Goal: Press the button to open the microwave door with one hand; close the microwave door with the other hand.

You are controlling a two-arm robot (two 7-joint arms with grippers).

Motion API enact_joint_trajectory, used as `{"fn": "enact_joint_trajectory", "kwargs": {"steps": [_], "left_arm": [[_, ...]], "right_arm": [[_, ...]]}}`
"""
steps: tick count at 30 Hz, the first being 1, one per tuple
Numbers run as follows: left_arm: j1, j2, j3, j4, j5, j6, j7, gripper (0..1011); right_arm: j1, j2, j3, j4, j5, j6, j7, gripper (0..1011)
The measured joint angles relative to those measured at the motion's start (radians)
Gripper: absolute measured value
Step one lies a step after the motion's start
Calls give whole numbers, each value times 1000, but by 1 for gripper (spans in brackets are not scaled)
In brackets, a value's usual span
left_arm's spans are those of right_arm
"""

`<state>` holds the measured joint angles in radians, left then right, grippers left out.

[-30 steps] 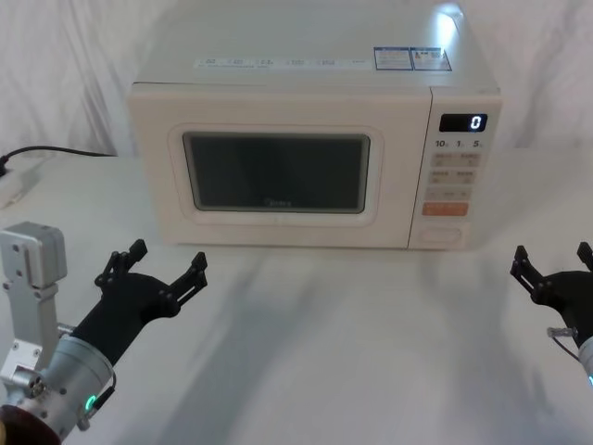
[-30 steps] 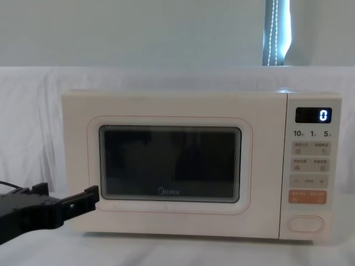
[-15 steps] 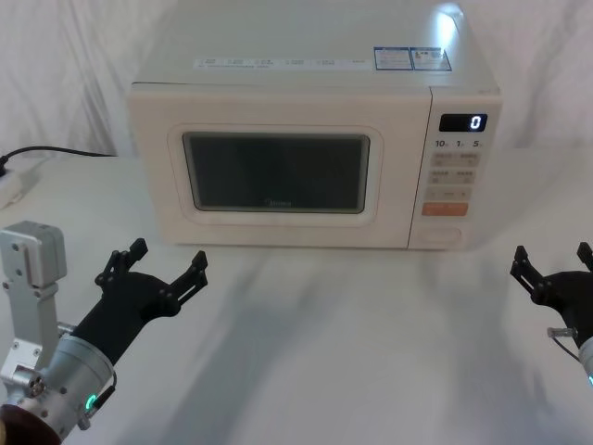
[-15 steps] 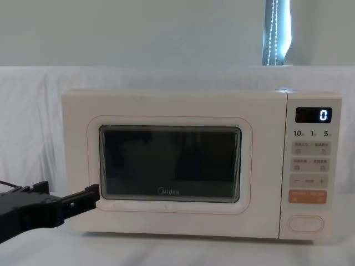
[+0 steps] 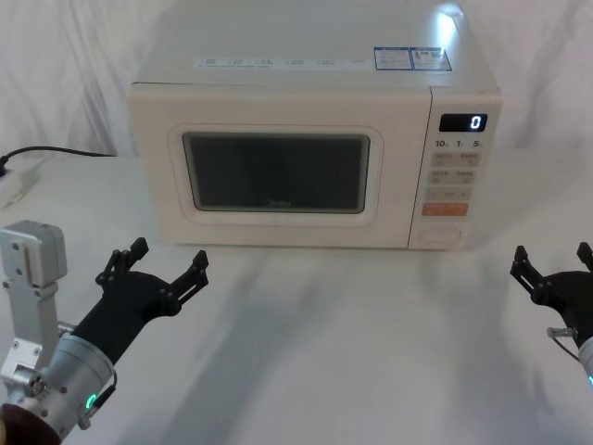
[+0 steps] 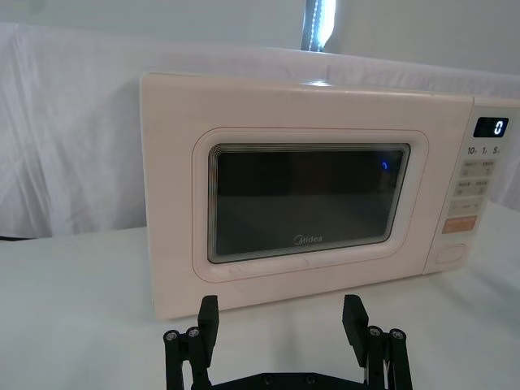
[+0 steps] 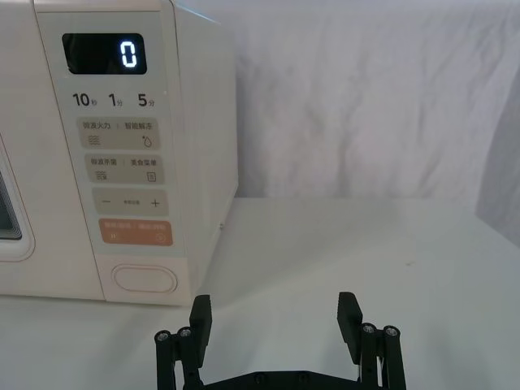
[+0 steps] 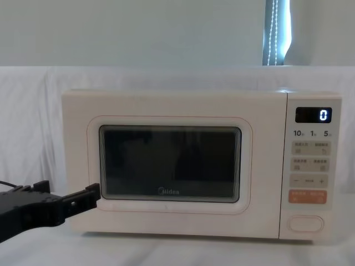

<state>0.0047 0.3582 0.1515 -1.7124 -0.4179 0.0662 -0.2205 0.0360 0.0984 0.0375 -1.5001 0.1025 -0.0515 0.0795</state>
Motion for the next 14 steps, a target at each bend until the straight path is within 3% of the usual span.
{"fn": "enact_joint_trajectory", "kwargs": {"steps": [14], "left_arm": [[0, 0, 0, 0, 0, 1, 0, 1001]], "right_arm": [[0, 0, 0, 0, 0, 0, 0, 1002]]}}
